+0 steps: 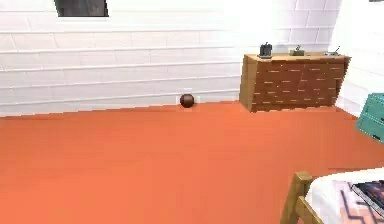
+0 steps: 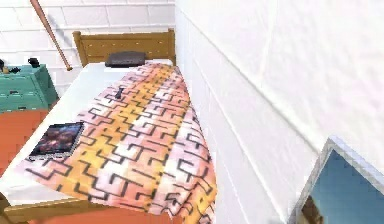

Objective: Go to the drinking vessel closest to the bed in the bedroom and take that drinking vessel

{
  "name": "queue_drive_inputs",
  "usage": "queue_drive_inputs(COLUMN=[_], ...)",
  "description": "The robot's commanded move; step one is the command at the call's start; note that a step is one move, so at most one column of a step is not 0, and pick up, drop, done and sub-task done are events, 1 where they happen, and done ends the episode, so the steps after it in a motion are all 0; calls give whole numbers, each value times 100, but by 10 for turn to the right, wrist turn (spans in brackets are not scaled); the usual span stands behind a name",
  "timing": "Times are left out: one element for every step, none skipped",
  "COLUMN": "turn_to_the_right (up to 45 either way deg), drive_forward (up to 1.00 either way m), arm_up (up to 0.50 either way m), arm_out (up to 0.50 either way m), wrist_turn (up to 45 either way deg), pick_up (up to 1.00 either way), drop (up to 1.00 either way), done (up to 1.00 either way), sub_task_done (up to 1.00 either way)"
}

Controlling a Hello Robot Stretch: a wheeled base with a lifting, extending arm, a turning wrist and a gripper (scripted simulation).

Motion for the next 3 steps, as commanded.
queue_drive_inputs(turn_to_the_right=[0,0,330], drive_forward=[20,100,0], arm_up=[0,0,0], arm_out=[0,0,0], wrist_turn=[0,0,0], pick_up=[0,0,0], drop=[0,0,0], done=[0,0,0], sub_task_done=[0,0,0])
